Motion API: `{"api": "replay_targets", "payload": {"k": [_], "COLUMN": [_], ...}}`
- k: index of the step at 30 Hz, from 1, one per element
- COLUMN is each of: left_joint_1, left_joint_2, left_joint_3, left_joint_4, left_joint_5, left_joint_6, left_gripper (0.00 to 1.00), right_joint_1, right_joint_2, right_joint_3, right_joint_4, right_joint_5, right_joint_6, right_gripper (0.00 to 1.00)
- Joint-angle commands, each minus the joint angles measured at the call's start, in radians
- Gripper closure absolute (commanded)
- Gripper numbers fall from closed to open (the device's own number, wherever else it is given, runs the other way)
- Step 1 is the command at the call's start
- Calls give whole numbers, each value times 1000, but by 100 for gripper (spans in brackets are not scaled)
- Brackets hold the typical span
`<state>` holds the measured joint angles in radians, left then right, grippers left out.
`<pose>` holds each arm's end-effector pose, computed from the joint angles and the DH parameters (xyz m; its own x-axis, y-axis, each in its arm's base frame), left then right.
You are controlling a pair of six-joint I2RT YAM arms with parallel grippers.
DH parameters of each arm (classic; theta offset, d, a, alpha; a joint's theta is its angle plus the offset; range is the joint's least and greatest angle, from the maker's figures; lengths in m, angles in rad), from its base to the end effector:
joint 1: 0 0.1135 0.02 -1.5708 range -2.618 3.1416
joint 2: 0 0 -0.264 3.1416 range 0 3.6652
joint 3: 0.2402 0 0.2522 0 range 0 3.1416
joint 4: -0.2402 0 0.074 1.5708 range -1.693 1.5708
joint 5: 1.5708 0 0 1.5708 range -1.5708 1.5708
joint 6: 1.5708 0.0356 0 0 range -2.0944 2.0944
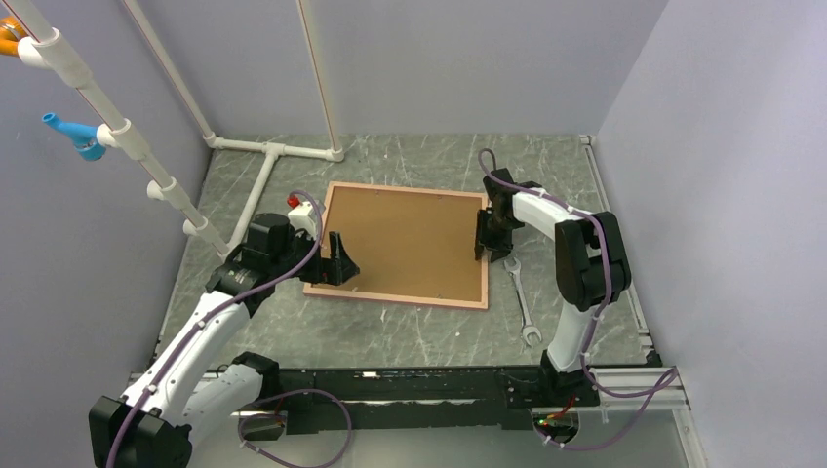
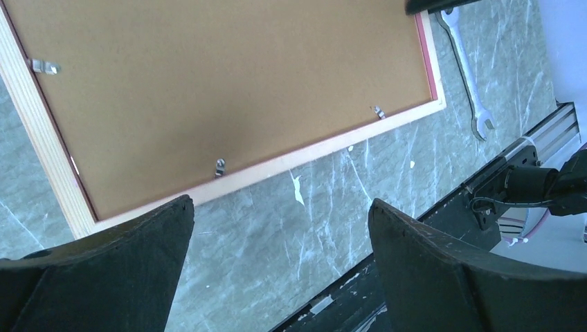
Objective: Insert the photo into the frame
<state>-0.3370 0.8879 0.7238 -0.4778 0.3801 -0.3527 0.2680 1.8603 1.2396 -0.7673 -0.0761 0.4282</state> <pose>0.1755 -0.0755 0.2734 -0.7332 -0.0830 -0.6749 0.3562 0.7986 -0.4851 0.3362 0.0951 0.1652 -0.9778 0.1609 -0.1343 0.1414 0.9795 0.1435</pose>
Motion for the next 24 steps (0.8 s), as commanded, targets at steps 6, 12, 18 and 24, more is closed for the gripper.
{"api": "replay_targets", "payload": {"k": [6, 12, 18, 24], "left_joint_1": [1, -27, -198, -372], "left_joint_2": [-24, -18, 39, 122], "left_joint_3": [-1, 6, 78, 139], "left_joint_4": [24, 41, 38, 32], "left_joint_5": [25, 29, -100, -279], "left_joint_6": [15, 28, 62, 149], "left_gripper": [1, 1, 1, 1], "right_joint_1": [-8, 15, 50, 62], "right_joint_2": [-103, -197, -202, -172], "right_joint_3": [-89, -224, -266, -227], "right_joint_4": [60, 64, 86, 78], "right_joint_5": [31, -33, -64, -97], "right_joint_6": [-4, 13, 40, 39], "right_gripper": [40, 43, 51, 100]}}
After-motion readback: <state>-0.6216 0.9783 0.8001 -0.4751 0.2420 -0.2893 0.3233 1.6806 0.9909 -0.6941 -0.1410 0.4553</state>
